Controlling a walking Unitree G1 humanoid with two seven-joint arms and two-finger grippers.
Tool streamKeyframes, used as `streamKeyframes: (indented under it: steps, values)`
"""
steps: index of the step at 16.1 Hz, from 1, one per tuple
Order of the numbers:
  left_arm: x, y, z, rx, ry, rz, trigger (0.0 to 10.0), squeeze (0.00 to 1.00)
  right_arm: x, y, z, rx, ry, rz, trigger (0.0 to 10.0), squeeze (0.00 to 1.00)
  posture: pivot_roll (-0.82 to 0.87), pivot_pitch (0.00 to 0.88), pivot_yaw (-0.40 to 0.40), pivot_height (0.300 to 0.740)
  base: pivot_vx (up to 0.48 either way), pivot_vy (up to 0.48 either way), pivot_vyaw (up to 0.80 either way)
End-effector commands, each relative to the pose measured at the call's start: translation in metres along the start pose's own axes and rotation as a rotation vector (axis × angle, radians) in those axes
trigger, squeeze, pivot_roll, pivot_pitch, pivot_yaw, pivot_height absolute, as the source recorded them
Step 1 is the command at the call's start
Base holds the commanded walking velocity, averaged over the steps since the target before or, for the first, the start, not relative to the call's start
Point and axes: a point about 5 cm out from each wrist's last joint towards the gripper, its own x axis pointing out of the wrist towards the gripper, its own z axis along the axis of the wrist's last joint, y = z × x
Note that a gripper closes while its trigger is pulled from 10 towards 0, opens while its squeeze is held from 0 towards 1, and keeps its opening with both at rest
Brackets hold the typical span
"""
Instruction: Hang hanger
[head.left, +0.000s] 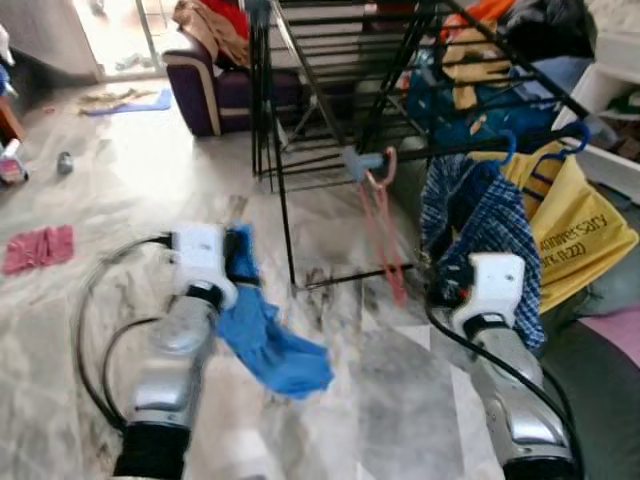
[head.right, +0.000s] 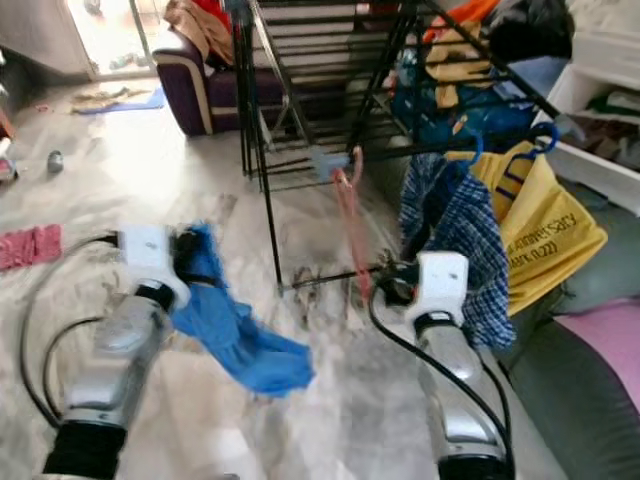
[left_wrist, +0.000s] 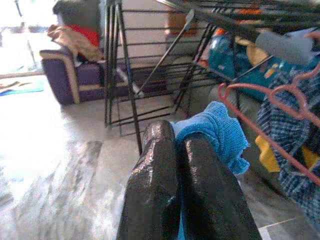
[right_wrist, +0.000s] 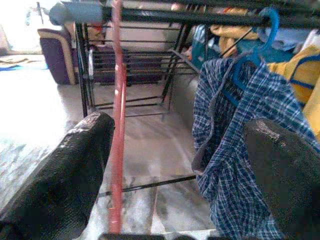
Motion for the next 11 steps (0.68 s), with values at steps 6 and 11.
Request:
streamKeyframes:
  steps: [6, 11]
  values:
    - [-0.0002, 0.0066, 0.0021, 0.06, 0.008, 0.025, 10.0, 0.0, 0.0046, 0.0033, 0.0059, 0.002, -0.004, 0.03, 10.0, 0.0, 0.05, 0.057, -0.065, 0.74, 0.48, 0.0, 0.0]
    - [-0.0024, 0.005, -0.0009, 0.047, 0.021, 0.028, 10.0, 0.0, 0.0057, -0.0024, 0.003, -0.053, 0.009, -0.017, 10.0, 0.0, 0.05, 0.055, -0.071, 0.74, 0.475, 0.0, 0.0]
